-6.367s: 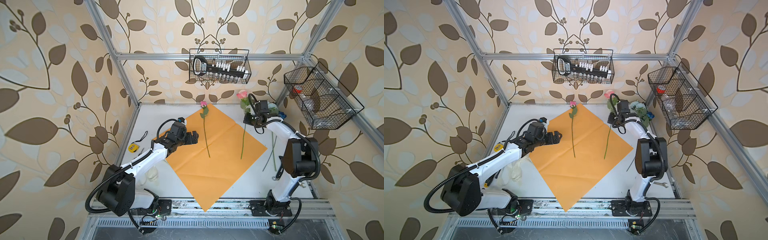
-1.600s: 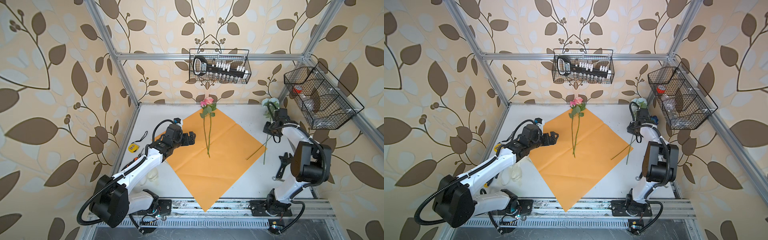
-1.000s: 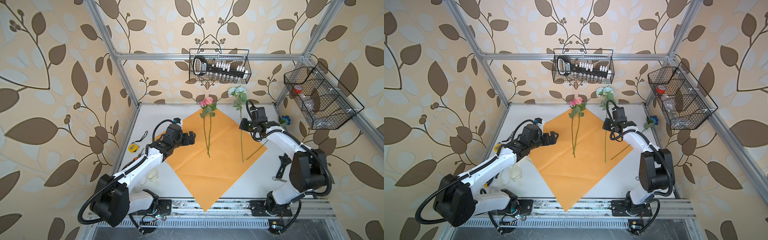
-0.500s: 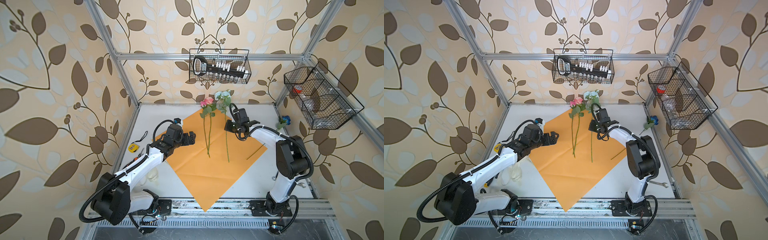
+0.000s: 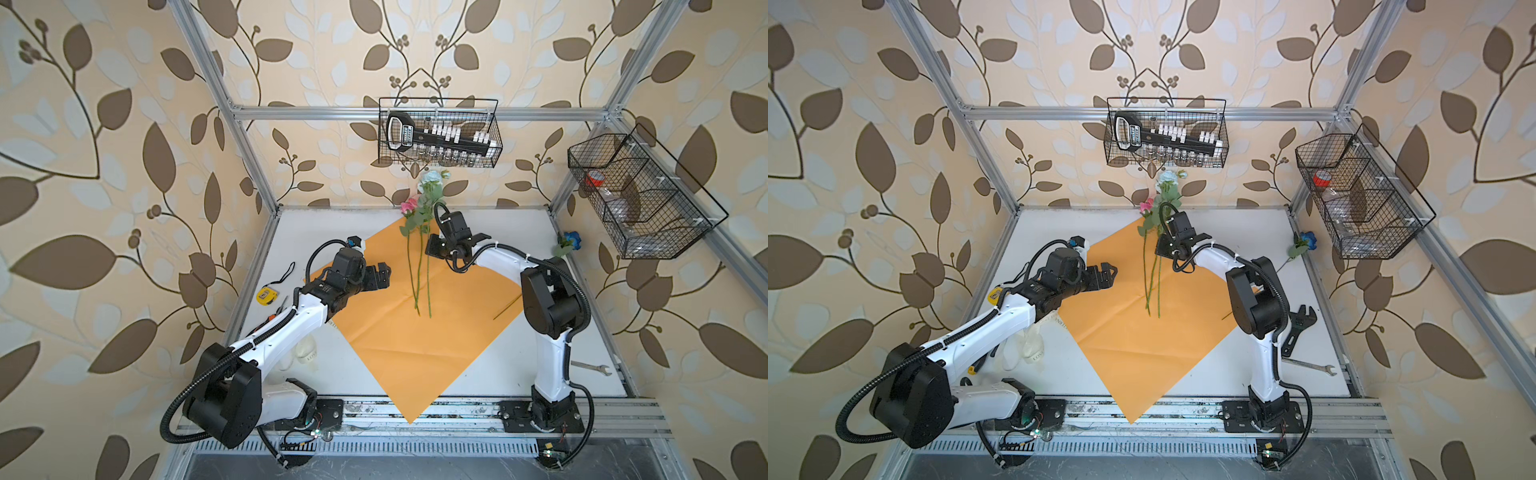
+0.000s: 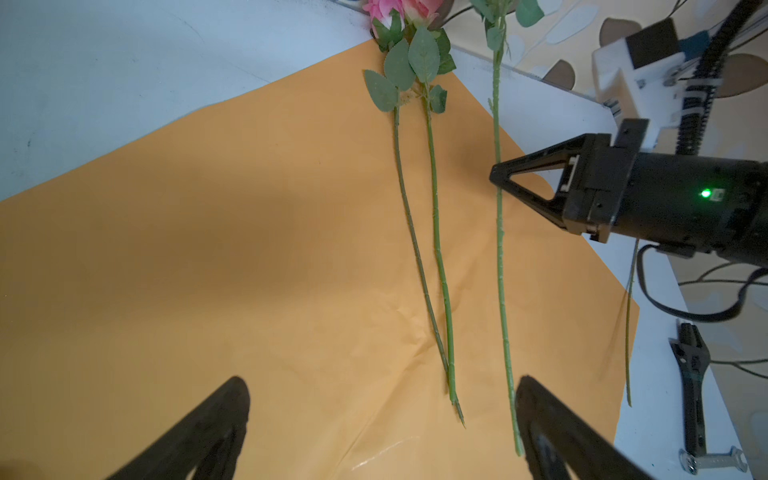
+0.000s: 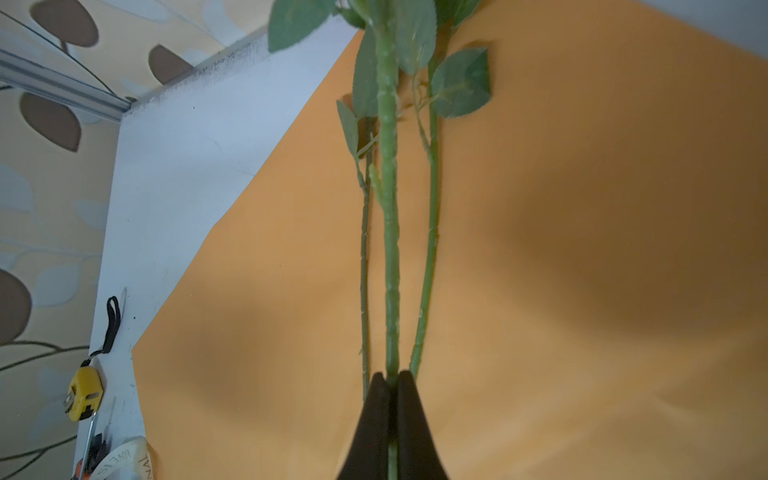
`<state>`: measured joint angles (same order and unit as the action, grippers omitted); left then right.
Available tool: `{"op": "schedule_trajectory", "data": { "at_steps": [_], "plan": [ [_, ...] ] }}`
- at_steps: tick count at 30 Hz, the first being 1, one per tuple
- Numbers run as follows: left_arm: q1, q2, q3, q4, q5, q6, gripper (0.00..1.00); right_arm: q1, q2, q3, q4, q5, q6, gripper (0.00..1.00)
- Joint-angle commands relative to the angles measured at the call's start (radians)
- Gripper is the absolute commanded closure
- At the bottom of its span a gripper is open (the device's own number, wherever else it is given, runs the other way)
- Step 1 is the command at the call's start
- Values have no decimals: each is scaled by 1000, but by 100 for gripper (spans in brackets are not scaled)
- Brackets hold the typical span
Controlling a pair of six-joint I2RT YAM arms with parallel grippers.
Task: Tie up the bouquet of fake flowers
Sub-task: 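Lower the pale blue flower onto the roses and open the right gripper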
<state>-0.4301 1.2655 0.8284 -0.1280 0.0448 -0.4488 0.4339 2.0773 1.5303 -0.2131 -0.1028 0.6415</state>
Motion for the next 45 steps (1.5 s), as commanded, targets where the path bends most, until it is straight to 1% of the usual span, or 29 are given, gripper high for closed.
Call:
{"op": "schedule_trajectory", "data": {
  "at_steps": [1, 8, 19, 23, 26, 28, 31, 35, 38, 41, 45],
  "plan": [
    [11, -8, -3, 21, 0, -8, 1, 35, 27, 26, 10, -21, 15, 100],
    [13, -6, -9, 27, 9, -13, 1, 49, 40, -13, 27, -66, 64, 100],
    [13, -5, -12, 27, 15, -16, 1, 50, 86, -9, 23, -64, 76, 99],
    [13, -2, -11, 27, 13, -17, 1, 51, 99, -6, 19, -64, 78, 90],
    [13, 0, -10, 27, 13, -17, 1, 51, 95, -3, 12, -63, 73, 80],
    [13, 0, -9, 27, 15, -17, 1, 50, 86, -1, 11, -65, 69, 72],
    [13, -3, -9, 27, 13, -17, 1, 52, 63, 4, -5, -53, 61, 68],
    [13, -6, -10, 26, 12, -18, 1, 50, 13, 8, -46, -8, 33, 65],
    [13, -7, -5, 21, 13, -19, 1, 50, -35, 7, -84, 39, 12, 60],
    [13, -17, -7, 21, 10, -19, 1, 45, -88, -2, -137, 96, -14, 57],
    [14, -29, -8, 15, 3, -14, 1, 19, -202, -89, -182, 192, -40, 55]
  ]
}}
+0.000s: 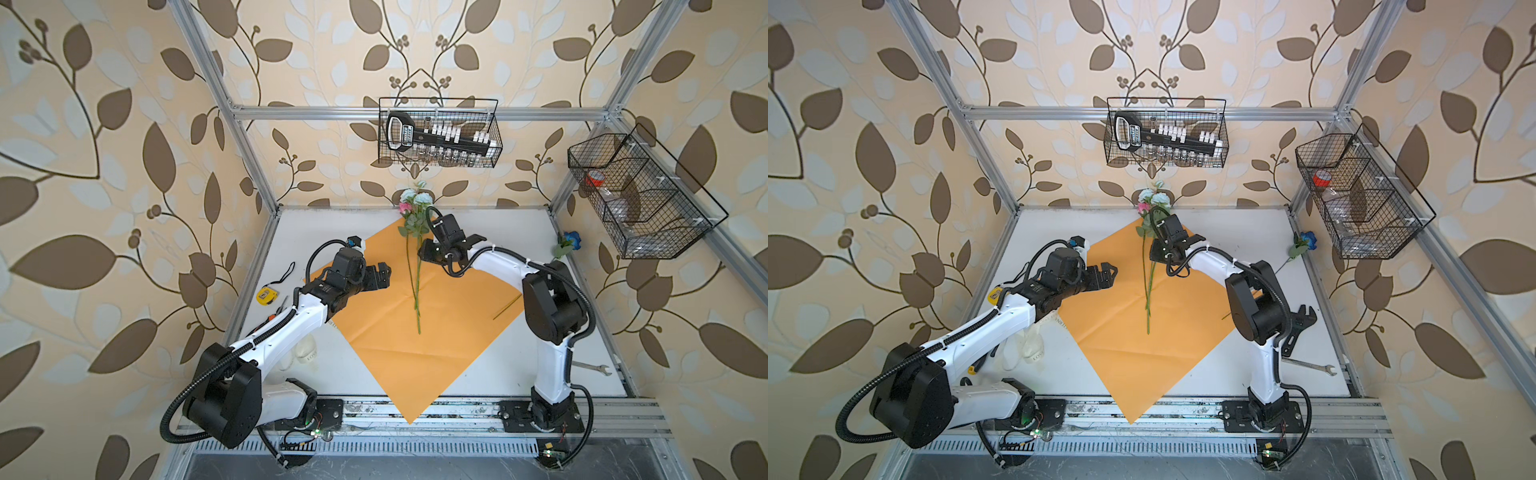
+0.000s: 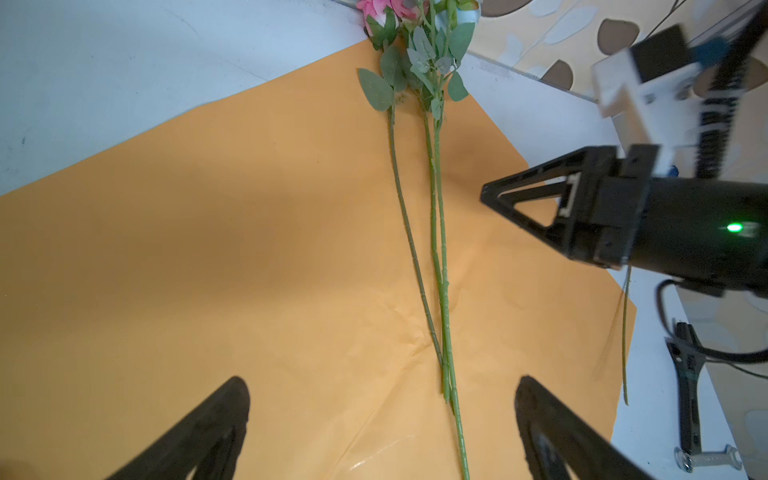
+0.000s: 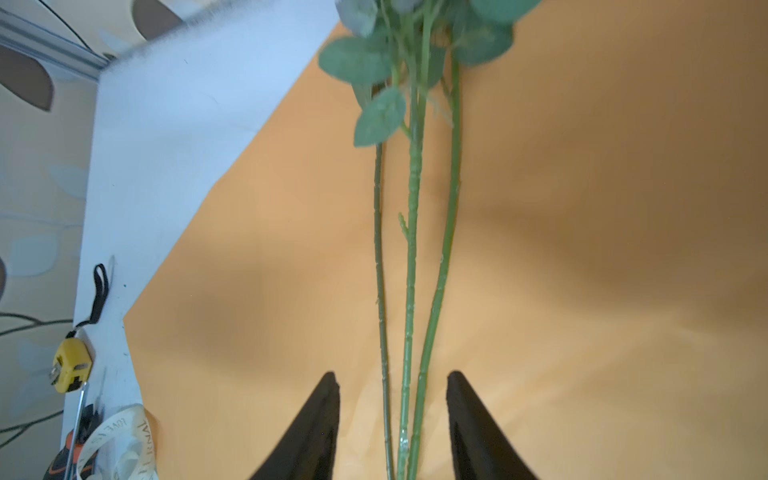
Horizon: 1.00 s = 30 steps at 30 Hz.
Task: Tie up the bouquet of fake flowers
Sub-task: 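Lower the pale blue flower onto the roses and open the right gripper, then move the right gripper to the dark blue flower and grasp its stem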
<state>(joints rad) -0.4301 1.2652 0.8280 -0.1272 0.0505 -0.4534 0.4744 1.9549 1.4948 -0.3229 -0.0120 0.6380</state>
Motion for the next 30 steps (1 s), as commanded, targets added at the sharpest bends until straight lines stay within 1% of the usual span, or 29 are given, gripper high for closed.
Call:
{"op": "schedule_trajectory", "data": {
  "at_steps": [1, 5, 7, 9, 11, 15, 18, 30],
  "plan": [
    [14, -32, -8, 14, -3, -8, 1, -36, -117, -90, -79, 118, -39, 54],
    [14, -39, -12, 17, 0, -2, 1, -132, -278, -263, -101, 152, -39, 54],
    [14, -46, -13, 18, -2, 1, 1, -197, -370, -367, -104, 176, -36, 53],
    [14, -50, -18, 18, -8, 5, 1, -268, -441, -453, -104, 172, -32, 52],
    [14, -54, -20, 18, -11, 7, 1, -338, -493, -519, -102, 149, -32, 52],
    [14, -55, -23, 21, -12, 10, 1, -432, -546, -609, -98, 171, -27, 48],
    [14, -55, -24, 21, -11, 9, 1, -453, -536, -638, -100, 171, -18, 47],
    [14, -50, -24, 24, -8, 9, 1, -452, -487, -746, -66, 152, 41, 45]
  ]
}}
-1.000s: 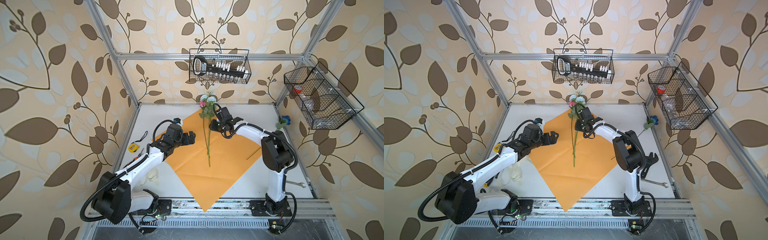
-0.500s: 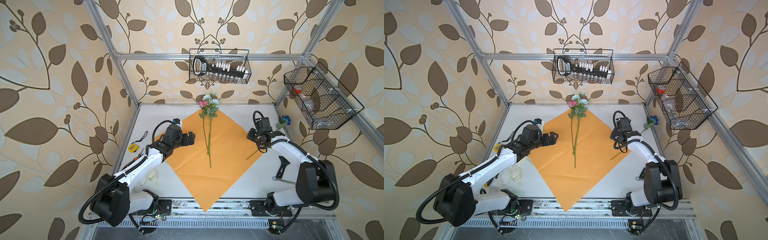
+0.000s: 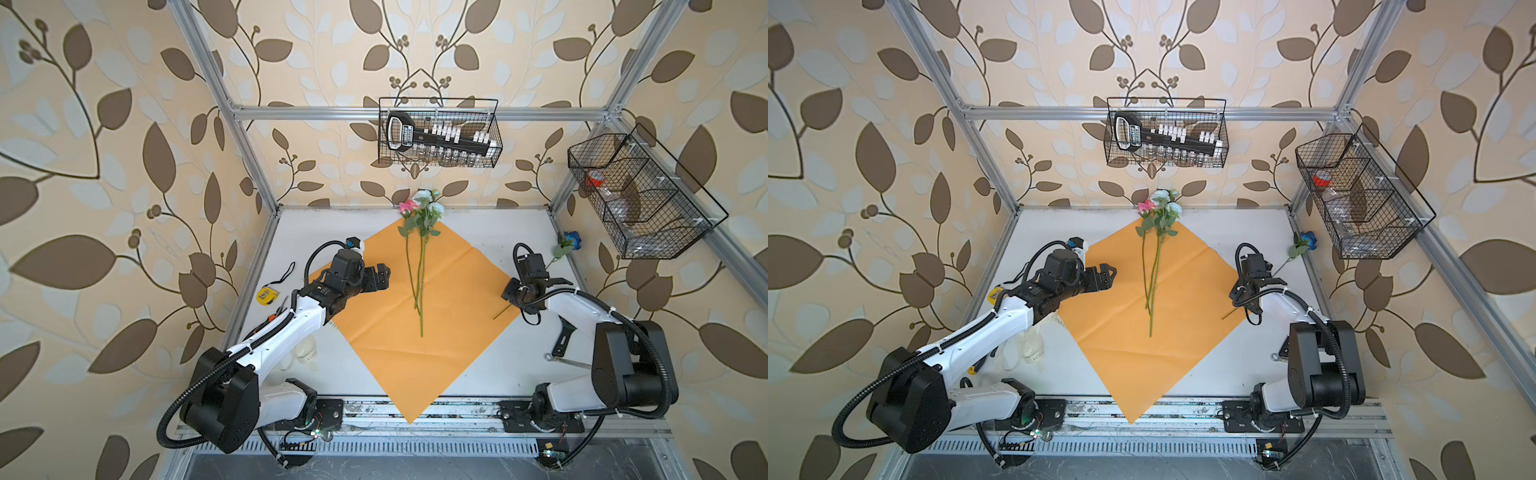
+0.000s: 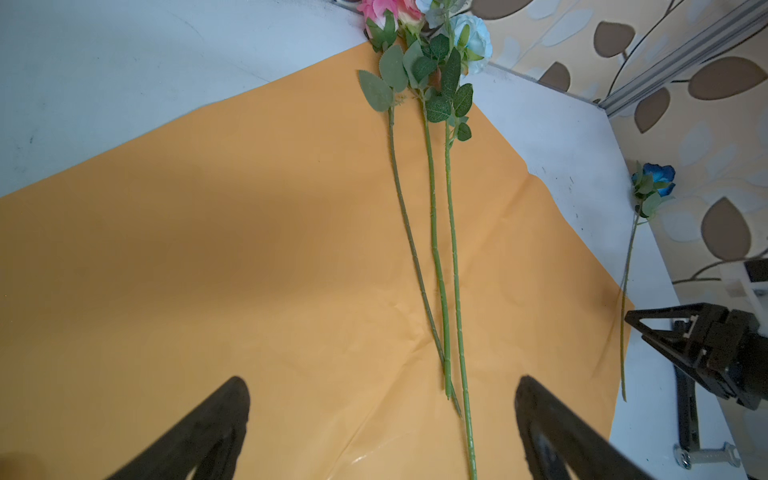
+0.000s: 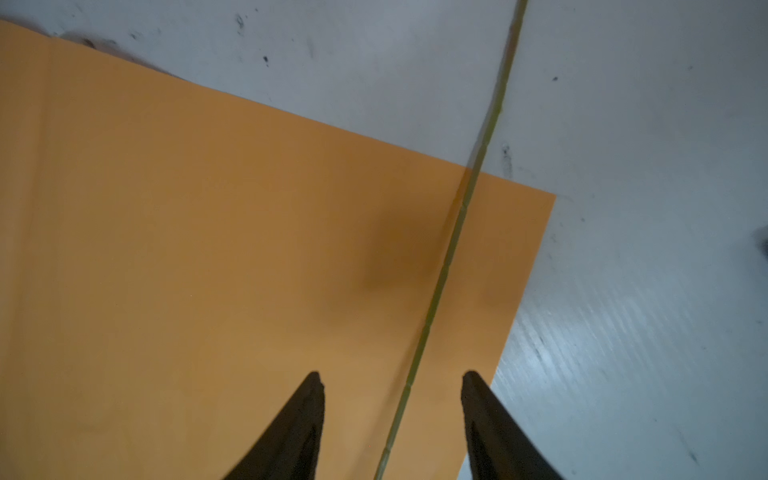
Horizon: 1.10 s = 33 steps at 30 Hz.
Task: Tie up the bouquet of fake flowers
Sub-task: 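Move the right gripper to the dark blue flower and grasp its stem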
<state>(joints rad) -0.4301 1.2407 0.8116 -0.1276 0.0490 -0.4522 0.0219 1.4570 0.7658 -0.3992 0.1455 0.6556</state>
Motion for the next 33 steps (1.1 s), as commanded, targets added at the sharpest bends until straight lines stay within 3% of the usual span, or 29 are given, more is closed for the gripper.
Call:
{"op": "schedule_trajectory", "data": {
  "at_steps": [1, 5, 8, 19, 24, 29, 33],
  "plan": [
    [14, -24, -8, 25, -6, 8, 1, 1, 14, -22, 15, -4, 25, 45],
    [14, -22, -9, 26, -3, 6, 1, 0, 27, -42, 37, -2, 31, 45],
    [14, -18, -8, 28, -1, 6, 1, 0, 44, -54, 66, -3, 35, 51],
    [14, -15, -6, 20, -9, 7, 1, -15, -3, -45, 55, 25, 30, 99],
    [14, -14, -6, 16, -16, 5, 1, -17, -92, -29, 32, 20, 7, 100],
    [14, -10, -5, 14, -21, -4, 1, -6, -172, -20, 41, -67, -18, 100],
    [15, -7, -6, 14, -32, -10, 1, 110, -228, -21, 74, -117, -12, 100]
  ]
}}
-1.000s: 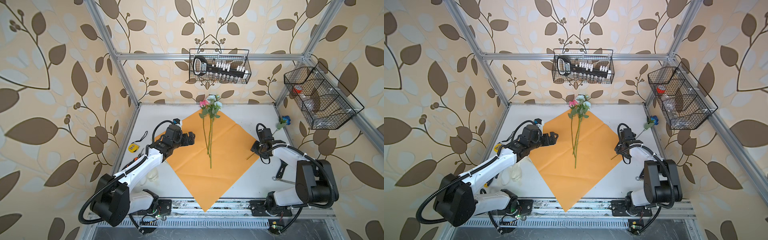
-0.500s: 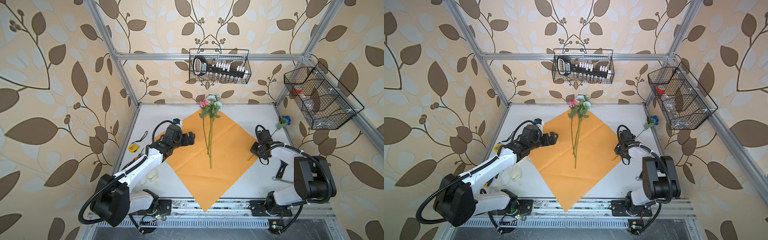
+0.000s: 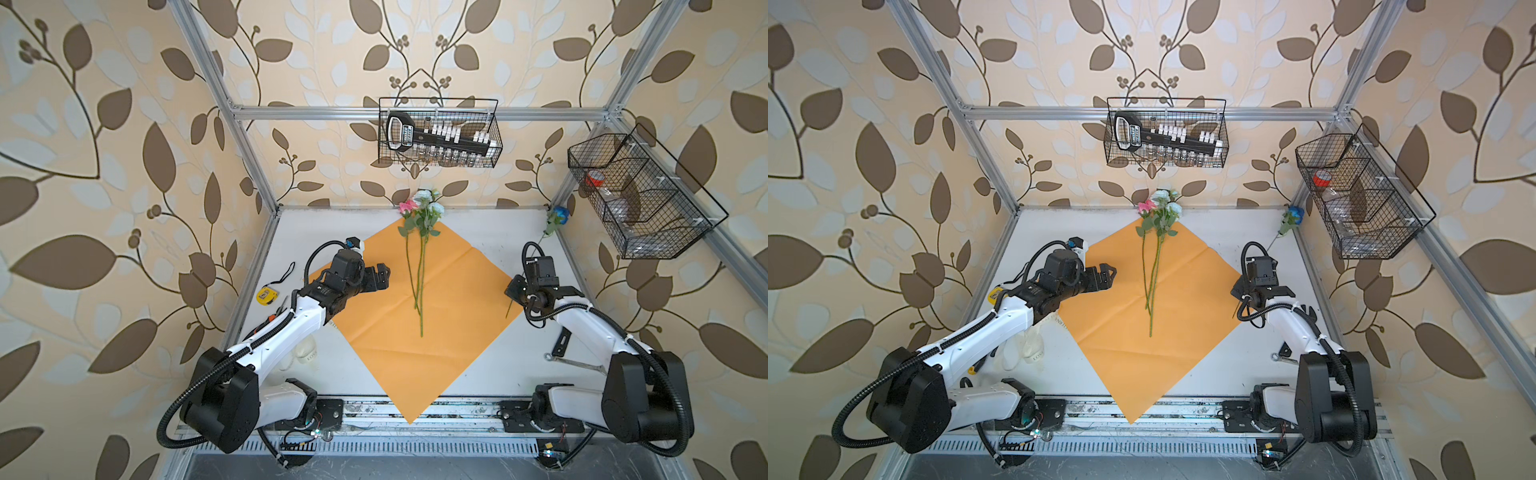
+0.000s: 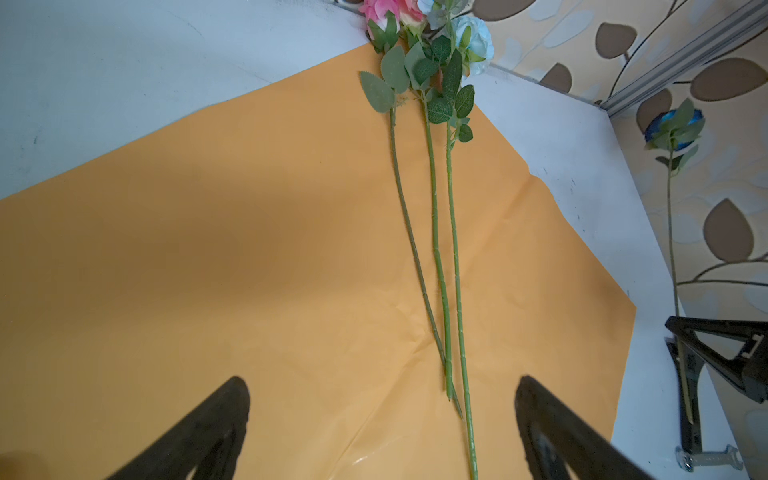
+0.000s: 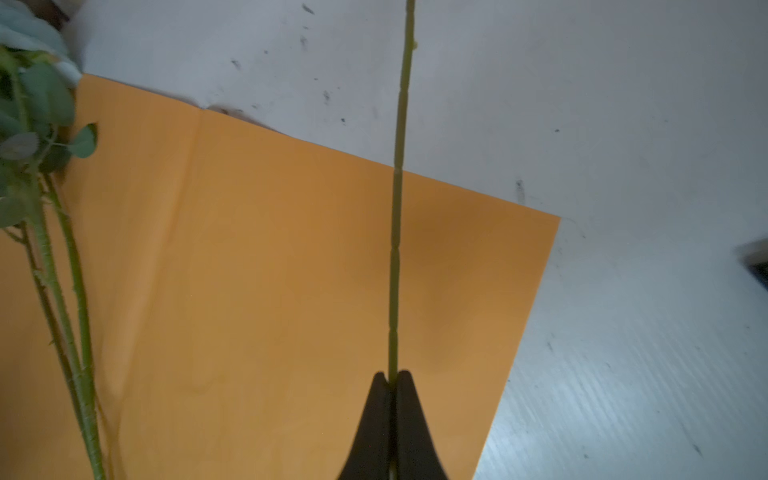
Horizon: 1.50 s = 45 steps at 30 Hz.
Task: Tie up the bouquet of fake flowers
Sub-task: 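Move the right gripper to the dark blue flower and grasp its stem, then carry the dark blue flower onto the bundle and lower it with the right gripper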
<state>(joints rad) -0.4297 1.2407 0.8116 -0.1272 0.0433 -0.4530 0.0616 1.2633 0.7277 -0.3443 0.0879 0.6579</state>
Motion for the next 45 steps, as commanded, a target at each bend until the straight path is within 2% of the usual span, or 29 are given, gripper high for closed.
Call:
{"op": "schedule_trajectory", "data": {
  "at_steps": [1, 7, 12, 15, 25, 34, 45],
  "plan": [
    [15, -5, -6, 11, -32, -12, 1, 123, -45, 18, 27, -61, -6, 100],
    [20, -4, -18, 11, -51, -30, 1, 470, -9, 69, 87, 16, 46, 100],
    [22, -3, -19, 2, -52, -35, 1, 651, 108, 130, 157, 37, 82, 100],
    [22, -4, -22, 0, -53, -38, 1, 714, 188, 170, 188, 54, 86, 100],
    [23, 8, -6, -4, -43, -36, 1, 715, 392, 279, 217, 90, 145, 100],
    [23, 14, -11, 5, -34, -33, 1, 661, 550, 361, 240, 20, 174, 100],
    [23, 17, -15, 12, -27, -36, 1, 653, 623, 395, 223, -14, 178, 99]
  ]
}}
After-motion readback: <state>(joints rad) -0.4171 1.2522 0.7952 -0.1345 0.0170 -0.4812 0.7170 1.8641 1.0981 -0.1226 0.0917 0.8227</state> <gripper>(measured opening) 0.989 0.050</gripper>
